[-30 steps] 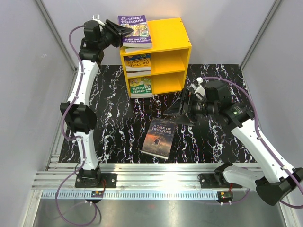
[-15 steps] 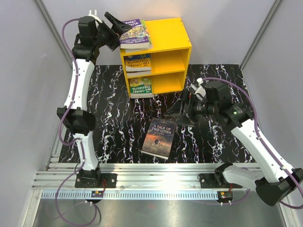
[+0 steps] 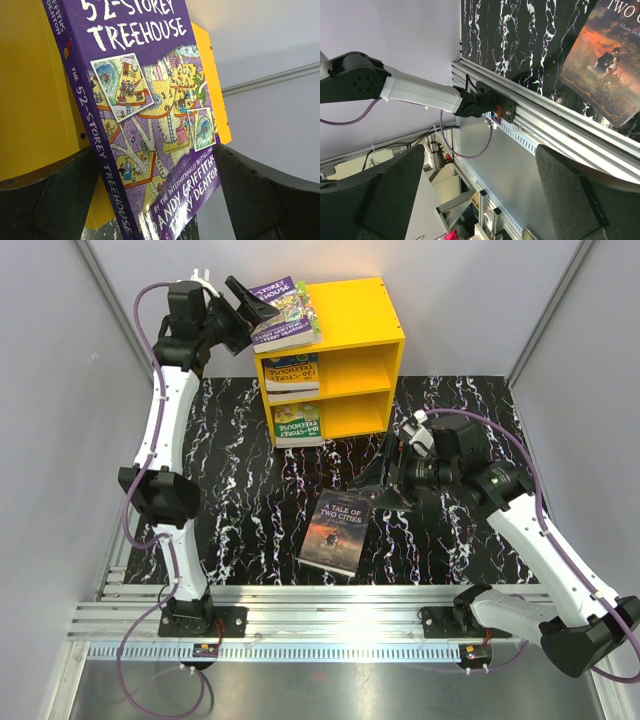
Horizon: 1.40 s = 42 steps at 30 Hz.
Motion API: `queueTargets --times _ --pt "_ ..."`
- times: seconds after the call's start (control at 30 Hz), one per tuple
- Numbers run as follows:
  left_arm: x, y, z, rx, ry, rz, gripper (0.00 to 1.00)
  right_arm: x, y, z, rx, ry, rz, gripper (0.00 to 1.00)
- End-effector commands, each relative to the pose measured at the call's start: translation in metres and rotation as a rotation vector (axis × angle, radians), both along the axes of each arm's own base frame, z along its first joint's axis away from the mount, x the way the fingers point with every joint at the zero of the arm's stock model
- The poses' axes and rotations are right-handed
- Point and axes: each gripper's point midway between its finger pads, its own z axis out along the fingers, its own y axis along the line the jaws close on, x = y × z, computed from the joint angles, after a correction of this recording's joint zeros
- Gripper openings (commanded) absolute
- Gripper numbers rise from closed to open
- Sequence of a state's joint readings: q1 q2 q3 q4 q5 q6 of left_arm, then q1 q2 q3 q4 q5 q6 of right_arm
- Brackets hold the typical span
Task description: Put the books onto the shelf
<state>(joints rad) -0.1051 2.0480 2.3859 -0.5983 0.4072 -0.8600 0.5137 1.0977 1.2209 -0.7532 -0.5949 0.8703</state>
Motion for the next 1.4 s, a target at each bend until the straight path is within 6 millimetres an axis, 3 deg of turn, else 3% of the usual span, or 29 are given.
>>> queueTargets --times 0.0,0.1,0.2,0.3,0.53,0.6,0.73,0.87,0.9,1.0,1.03,1.07,1.13,1.17,1.2,1.23,1.27,1.37 --pt "-0.014 0.010 -0.027 0.042 0.105 0.008 0.99 -0.004 -0.003 0.008 0.021 -0.032 0.010 1.00" --pt "-0.016 0.021 -0.035 0.030 0.122 0.035 0.99 -0.005 -0.004 0.007 0.018 -0.034 0.005 1.00" --pt "-0.021 0.047 -0.038 0.010 0.138 0.103 0.99 -0.004 -0.006 0.008 0.016 -0.037 -0.002 1.00" --pt "-0.024 0.056 -0.039 0.008 0.130 0.116 0.93 -0.001 -0.006 0.006 0.016 -0.033 -0.005 1.00" --pt "-0.024 0.056 -0.024 -0.014 0.095 0.104 0.64 0.004 -0.001 0.001 0.022 -0.016 0.007 1.00" --pt "-0.022 0.066 -0.017 -0.029 0.072 0.124 0.63 0.004 0.000 0.001 0.022 -0.014 0.009 1.00" --pt "-0.019 0.066 -0.008 -0.075 0.052 0.115 0.61 0.007 0.001 0.001 0.019 -0.014 0.010 1.00" --pt "-0.007 0.062 0.000 -0.111 0.013 0.091 0.52 0.009 0.001 0.000 0.020 -0.012 0.010 1.00" --pt "-0.004 0.058 0.009 -0.126 -0.007 0.081 0.52 0.010 0.001 0.000 0.021 -0.009 0.009 1.00" --pt "0.014 0.052 0.004 -0.140 -0.003 0.056 0.58 0.011 0.002 -0.003 0.022 0.001 0.014 1.00" --pt "0.014 0.052 -0.002 -0.138 0.029 0.057 0.64 0.011 0.002 -0.003 0.022 0.003 0.014 1.00" --pt "0.014 0.054 -0.007 -0.127 0.046 0.070 0.82 0.011 0.002 -0.005 0.020 0.005 0.014 1.00" --pt "0.004 0.066 -0.021 -0.084 0.108 0.145 0.96 0.011 0.002 -0.005 0.018 0.004 0.012 1.00" --pt "-0.002 0.069 -0.029 -0.063 0.126 0.166 0.99 0.010 0.001 -0.005 0.015 0.004 0.013 1.00" --pt "-0.010 0.076 -0.071 -0.024 0.209 0.189 0.99 0.011 0.000 -0.006 0.009 0.004 0.009 1.00" --pt "-0.019 0.083 -0.064 0.004 0.166 0.222 0.99 0.011 -0.001 -0.007 0.006 0.005 0.006 1.00" --pt "-0.028 0.088 -0.100 0.067 0.221 0.229 0.99 0.010 -0.002 -0.009 -0.002 0.010 0.004 1.00" --pt "-0.041 0.106 -0.153 0.205 0.327 0.260 0.99 0.007 -0.006 -0.017 -0.021 0.027 -0.002 1.00"
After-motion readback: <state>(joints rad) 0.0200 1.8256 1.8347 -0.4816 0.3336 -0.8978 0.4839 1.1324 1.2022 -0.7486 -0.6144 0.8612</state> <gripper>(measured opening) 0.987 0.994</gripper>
